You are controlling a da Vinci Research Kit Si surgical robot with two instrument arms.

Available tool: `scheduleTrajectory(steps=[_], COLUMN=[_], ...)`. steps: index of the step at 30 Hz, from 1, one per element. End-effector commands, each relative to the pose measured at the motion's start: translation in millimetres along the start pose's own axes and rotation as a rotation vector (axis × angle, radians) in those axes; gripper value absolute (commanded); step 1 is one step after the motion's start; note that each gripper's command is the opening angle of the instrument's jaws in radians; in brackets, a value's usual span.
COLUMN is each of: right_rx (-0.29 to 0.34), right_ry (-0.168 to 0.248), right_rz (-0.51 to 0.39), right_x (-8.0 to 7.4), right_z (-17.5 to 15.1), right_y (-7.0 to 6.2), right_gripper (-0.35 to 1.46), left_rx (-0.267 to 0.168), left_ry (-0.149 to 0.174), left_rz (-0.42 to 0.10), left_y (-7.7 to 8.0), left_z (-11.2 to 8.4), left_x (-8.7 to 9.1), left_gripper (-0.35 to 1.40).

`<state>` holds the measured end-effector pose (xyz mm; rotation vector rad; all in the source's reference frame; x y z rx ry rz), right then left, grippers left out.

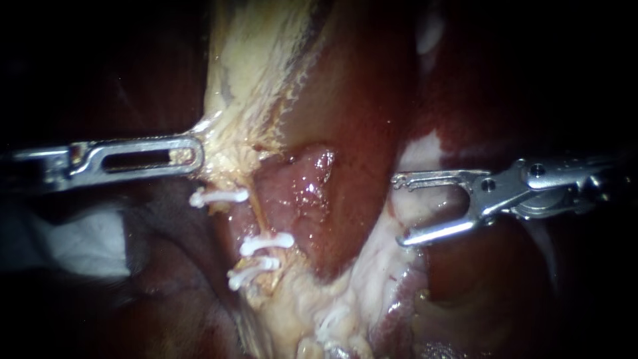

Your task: Going back first clip right tube

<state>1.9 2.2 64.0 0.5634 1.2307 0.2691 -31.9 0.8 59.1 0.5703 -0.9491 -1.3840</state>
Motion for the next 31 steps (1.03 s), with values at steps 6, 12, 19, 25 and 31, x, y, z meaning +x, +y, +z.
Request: scheduleTrajectory(steps=[6,12,19,25,31], right_rx=[0.0,0.0,0.0,0.0,0.001], right_ry=[-0.001,-0.001,0.003,0.003,0.003], right_rz=[-0.001,0.0,-0.004,-0.003,-0.003], right_x=[0.0,0.2,0.5,0.7,0.7], right_z=[0.0,0.0,-0.1,-0.2,-0.3], right_y=[-0.1,-0.3,-0.3,-0.3,-0.4], right_gripper=[0.6,0.6,0.6,0.6,0.6], left_rx=[-0.002,-0.002,0.0,0.002,0.002], left_ry=[0.032,0.037,0.048,0.05,0.05], left_rz=[0.013,0.015,0.018,0.018,0.018], left_y=[1.3,1.5,1.2,1.1,1.2], left_z=[4.5,7.5,9.3,9.4,9.4], left_x=[1.5,1.5,2.1,2.1,2.1], left_gripper=[-0.35,-0.35,-0.35,-0.35,-0.35])
